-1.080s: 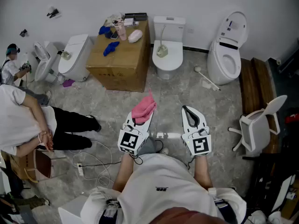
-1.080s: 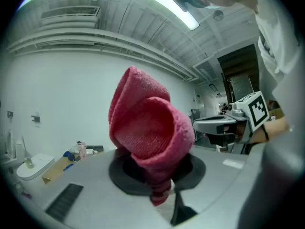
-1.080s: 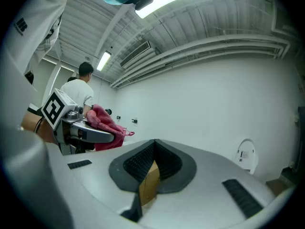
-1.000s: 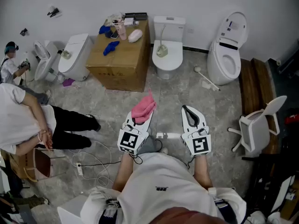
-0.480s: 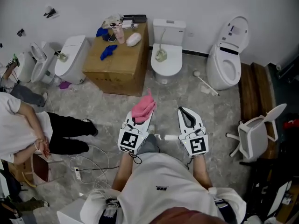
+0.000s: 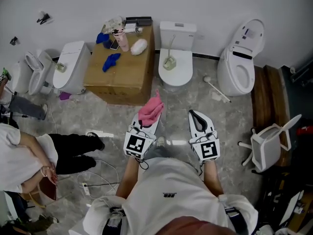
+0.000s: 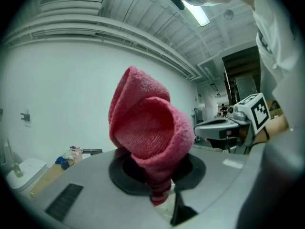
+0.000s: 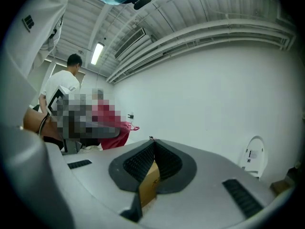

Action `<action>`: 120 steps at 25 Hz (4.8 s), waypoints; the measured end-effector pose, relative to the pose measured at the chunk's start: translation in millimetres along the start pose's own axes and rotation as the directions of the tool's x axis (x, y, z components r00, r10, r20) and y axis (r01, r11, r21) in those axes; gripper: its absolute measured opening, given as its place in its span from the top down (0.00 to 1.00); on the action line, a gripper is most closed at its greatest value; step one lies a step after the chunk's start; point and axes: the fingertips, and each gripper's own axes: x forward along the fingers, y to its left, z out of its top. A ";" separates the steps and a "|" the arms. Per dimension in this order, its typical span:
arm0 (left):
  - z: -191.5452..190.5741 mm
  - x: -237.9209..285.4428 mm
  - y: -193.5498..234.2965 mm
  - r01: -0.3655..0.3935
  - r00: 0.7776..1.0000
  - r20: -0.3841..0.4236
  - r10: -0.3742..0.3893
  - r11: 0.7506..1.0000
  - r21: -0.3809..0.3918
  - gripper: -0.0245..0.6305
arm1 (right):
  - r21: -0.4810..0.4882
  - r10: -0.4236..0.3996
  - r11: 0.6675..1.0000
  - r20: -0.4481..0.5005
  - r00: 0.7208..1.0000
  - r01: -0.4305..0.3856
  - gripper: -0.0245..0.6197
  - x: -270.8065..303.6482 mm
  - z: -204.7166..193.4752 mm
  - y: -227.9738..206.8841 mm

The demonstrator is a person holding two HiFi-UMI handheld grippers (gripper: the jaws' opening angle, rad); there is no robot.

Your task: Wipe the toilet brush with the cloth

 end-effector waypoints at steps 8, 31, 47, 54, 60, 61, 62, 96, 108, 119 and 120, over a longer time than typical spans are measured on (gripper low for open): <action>-1.3 44.2 56.3 0.063 0.998 -0.003 -0.063 0.998 0.008 0.85 | -0.008 -0.058 0.998 -0.010 0.998 0.058 0.97 66.2 0.8 -18.2; -15.4 171.4 125.5 0.048 0.999 -0.020 -0.049 0.998 -0.041 0.85 | 0.008 -0.035 0.999 -0.042 0.998 0.036 0.97 179.3 -26.2 -108.8; -28.7 306.1 180.0 -0.061 0.996 -0.066 0.058 0.997 -0.050 0.85 | 0.028 0.079 0.997 -0.060 0.995 -0.077 0.97 284.0 -60.6 -222.5; -58.7 355.5 199.3 -0.117 0.988 -0.104 0.110 0.991 -0.061 0.85 | 0.045 0.143 0.989 -0.081 0.986 -0.140 0.97 320.1 -97.2 -258.8; -100.9 391.0 214.6 -0.145 0.978 -0.160 0.132 0.987 -0.071 0.85 | 0.051 0.182 0.983 -0.099 0.978 -0.177 0.97 349.3 -138.1 -276.8; -108.6 396.0 217.5 -0.152 0.976 -0.168 0.138 0.986 -0.075 0.85 | 0.054 0.185 0.982 -0.108 0.977 -0.180 0.97 353.3 -146.6 -279.0; -116.4 400.5 220.8 -0.159 0.974 -0.176 0.143 0.984 -0.080 0.85 | 0.057 0.187 0.982 -0.115 0.975 -0.182 0.97 357.5 -155.2 -280.9; -364.2 507.8 304.0 -0.104 0.945 -0.322 0.054 0.985 -0.138 0.83 | 0.050 0.225 0.974 -0.390 0.893 -0.223 0.95 501.4 -430.2 -268.8; -429.8 542.4 313.8 -0.050 0.933 -0.361 -0.003 0.989 -0.137 0.81 | 0.055 0.228 0.972 -0.451 0.863 -0.228 0.93 541.5 -517.5 -262.4; -464.1 564.3 316.7 0.003 0.923 -0.379 -0.060 0.989 -0.148 0.76 | 0.044 0.248 0.963 -0.526 0.814 -0.265 0.90 568.5 -570.5 -252.0; -465.3 566.8 316.3 0.008 0.925 -0.374 -0.065 0.989 -0.150 0.75 | 0.044 0.250 0.962 -0.527 0.812 -0.268 0.89 570.6 -573.3 -251.4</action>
